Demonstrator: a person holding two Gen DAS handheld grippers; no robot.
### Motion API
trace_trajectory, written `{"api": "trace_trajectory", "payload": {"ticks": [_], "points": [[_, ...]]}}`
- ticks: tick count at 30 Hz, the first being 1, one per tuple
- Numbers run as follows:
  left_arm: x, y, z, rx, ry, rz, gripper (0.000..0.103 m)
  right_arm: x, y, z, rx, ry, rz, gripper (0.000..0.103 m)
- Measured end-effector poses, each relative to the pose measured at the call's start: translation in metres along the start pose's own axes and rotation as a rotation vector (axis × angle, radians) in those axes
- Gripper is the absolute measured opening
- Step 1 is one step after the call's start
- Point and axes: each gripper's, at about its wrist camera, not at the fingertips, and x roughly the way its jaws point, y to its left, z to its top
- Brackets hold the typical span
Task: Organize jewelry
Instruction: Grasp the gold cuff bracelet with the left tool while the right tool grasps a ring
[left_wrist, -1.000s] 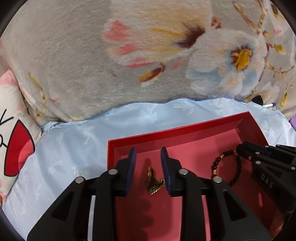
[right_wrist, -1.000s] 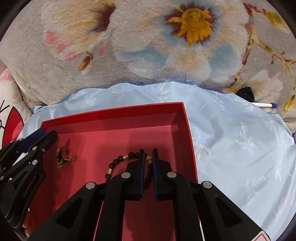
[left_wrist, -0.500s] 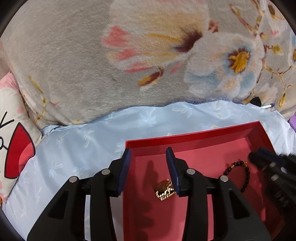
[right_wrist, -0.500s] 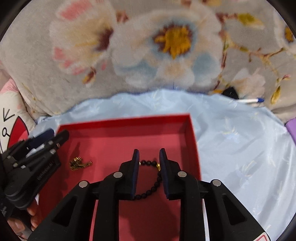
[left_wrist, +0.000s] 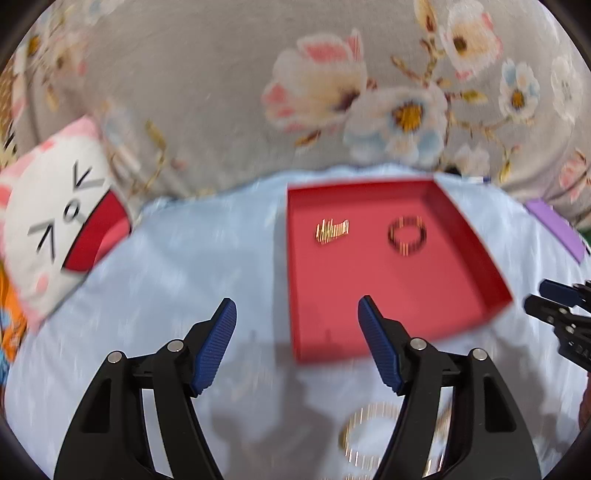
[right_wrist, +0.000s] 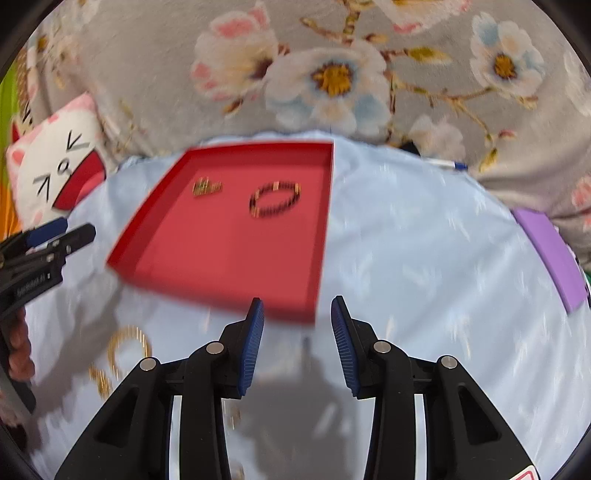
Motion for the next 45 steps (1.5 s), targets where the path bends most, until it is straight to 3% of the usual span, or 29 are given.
{"api": "trace_trajectory", "payload": {"ticks": [5, 9, 12, 19, 23, 32, 40, 45], "points": [[-0.014, 0.004, -0.056, -0.036, 0.060, 0.002, 0.066, -0.019, 0.001, -0.067, -0.001, 0.032, 0.019, 0.038], [-0.027, 0.001, -0.089, -0.030, 0.059, 0.019, 0.066, -0.029, 0.009, -0.098, -0.025, 0.045, 0.063, 0.038], [-0.038, 0.000, -0.103, -0.031, 0.046, 0.013, 0.075, -0.029, 0.021, -0.115, -0.054, 0.051, 0.100, 0.038], [-0.046, -0.007, -0.115, -0.008, 0.007, -0.012, 0.075, -0.023, 0.032, -0.119, -0.100, 0.038, 0.075, 0.038], [-0.041, -0.010, -0.117, -0.005, 0.030, -0.029, 0.075, -0.017, 0.029, -0.119, -0.086, 0.058, 0.092, 0.038], [-0.036, -0.011, -0.118, -0.005, 0.056, -0.062, 0.075, -0.015, 0.031, -0.119, -0.087, 0.064, 0.103, 0.016], [-0.029, -0.015, -0.115, -0.021, 0.085, -0.101, 0.077, -0.017, 0.032, -0.119, -0.093, 0.058, 0.098, 0.014], [-0.016, -0.036, -0.101, 0.030, 0.087, -0.097, 0.082, -0.019, 0.032, -0.120, -0.082, 0.060, 0.099, 0.014]]}}
